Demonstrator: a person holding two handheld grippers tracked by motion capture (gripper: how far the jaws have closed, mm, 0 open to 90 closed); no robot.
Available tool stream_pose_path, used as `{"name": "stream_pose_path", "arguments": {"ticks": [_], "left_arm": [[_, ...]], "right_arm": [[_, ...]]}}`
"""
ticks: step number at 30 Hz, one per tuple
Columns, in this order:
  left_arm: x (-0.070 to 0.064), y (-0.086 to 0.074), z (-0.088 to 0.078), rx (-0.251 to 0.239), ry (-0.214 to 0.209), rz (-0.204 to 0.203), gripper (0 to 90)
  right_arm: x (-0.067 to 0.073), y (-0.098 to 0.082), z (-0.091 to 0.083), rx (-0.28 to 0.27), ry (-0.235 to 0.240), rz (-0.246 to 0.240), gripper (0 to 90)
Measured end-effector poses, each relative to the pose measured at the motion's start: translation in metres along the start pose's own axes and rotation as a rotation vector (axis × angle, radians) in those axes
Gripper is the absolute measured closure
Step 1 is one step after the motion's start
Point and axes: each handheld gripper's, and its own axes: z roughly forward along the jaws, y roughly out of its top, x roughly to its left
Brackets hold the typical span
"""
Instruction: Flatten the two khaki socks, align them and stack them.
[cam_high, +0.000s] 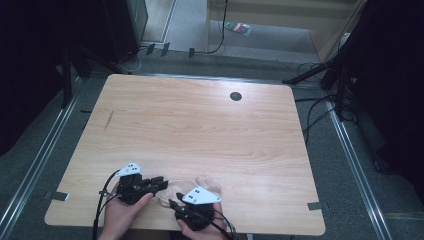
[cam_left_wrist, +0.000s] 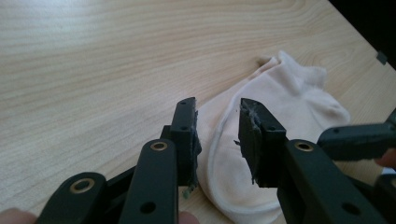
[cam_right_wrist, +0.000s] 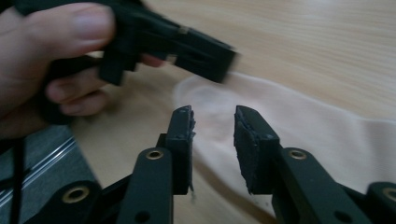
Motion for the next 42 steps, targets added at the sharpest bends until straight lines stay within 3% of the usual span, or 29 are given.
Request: {"name": "stream_pose_path", "arguments": {"ticks": [1, 2, 3, 5, 8, 11, 15, 18, 20, 21, 23, 25, 27, 30, 33, 35, 40, 42], "left_arm": [[0.001, 0.000, 0.001, 0.009, -0.002, -0.006, 77.9], [0.002, 0.000, 0.001, 0.009, 0.002, -0.007, 77.9], [0.002, 0.000, 0.002, 0.013, 0.005, -0.010, 89.8], [0.004, 0.001, 0.001, 0.009, -0.025, -0.034, 90.0], [0.010, 0.002, 0.001, 0.002, -0.069, -0.087, 90.0], [0.017, 0.002, 0.002, -0.008, -0.092, -0.126, 90.0], [0.024, 0.000, 0.007, 0.003, -0.060, -0.160, 90.0], [0.025, 0.001, 0.009, 0.012, -0.077, -0.152, 90.0], [0.023, 0.002, 0.009, 0.006, -0.089, -0.131, 88.8], [0.023, 0.002, 0.007, -0.017, -0.077, -0.134, 68.2], [0.021, 0.004, -0.001, -0.066, -0.080, -0.139, 66.2], [0.018, 0.006, -0.011, -0.108, -0.077, -0.123, 64.8], [0.010, 0.005, -0.018, -0.130, -0.097, -0.087, 72.4], [-0.003, 0.001, -0.017, -0.091, -0.126, -0.020, 80.3], [-0.010, -0.005, -0.012, -0.059, -0.103, 0.021, 79.9], [-0.011, -0.008, -0.011, -0.052, -0.087, 0.039, 79.8], [-0.014, -0.017, -0.004, 0.017, -0.022, 0.107, 81.9], [-0.017, -0.020, 0.000, 0.055, 0.008, 0.141, 80.8]], "right_arm": [[0.007, -0.002, 0.009, 0.018, -0.013, -0.039, 65.2], [0.007, -0.002, 0.009, 0.018, -0.013, -0.039, 65.2], [0.010, -0.004, 0.016, 0.025, -0.018, -0.062, 67.7], [0.011, -0.005, 0.018, 0.023, -0.023, -0.075, 71.2], [0.013, -0.009, 0.024, 0.041, -0.036, -0.133, 88.6], [0.012, -0.013, 0.027, 0.075, -0.030, -0.148, 90.0], [0.017, -0.015, 0.025, 0.089, -0.037, -0.212, 90.0], [0.019, -0.017, 0.023, 0.100, -0.042, -0.237, 90.0], [0.014, -0.014, 0.022, 0.094, -0.011, -0.174, 85.8], [0.007, -0.009, 0.016, 0.060, 0.024, -0.115, 71.5], [0.005, -0.007, 0.012, 0.044, 0.035, -0.097, 70.8], [-0.006, -0.001, -0.005, -0.014, 0.034, -0.052, 71.0], [-0.020, 0.003, -0.021, -0.052, -0.001, -0.018, 74.5], [-0.046, 0.003, -0.042, -0.060, -0.114, 0.055, 80.2], [-0.073, -0.007, -0.052, -0.022, -0.170, 0.159, 83.3], [-0.082, -0.012, -0.053, 0.013, -0.173, 0.188, 84.4], [-0.085, -0.019, -0.042, 0.086, -0.192, 0.169, 86.3], [-0.085, -0.019, -0.040, 0.082, -0.195, 0.167, 86.8]]}}
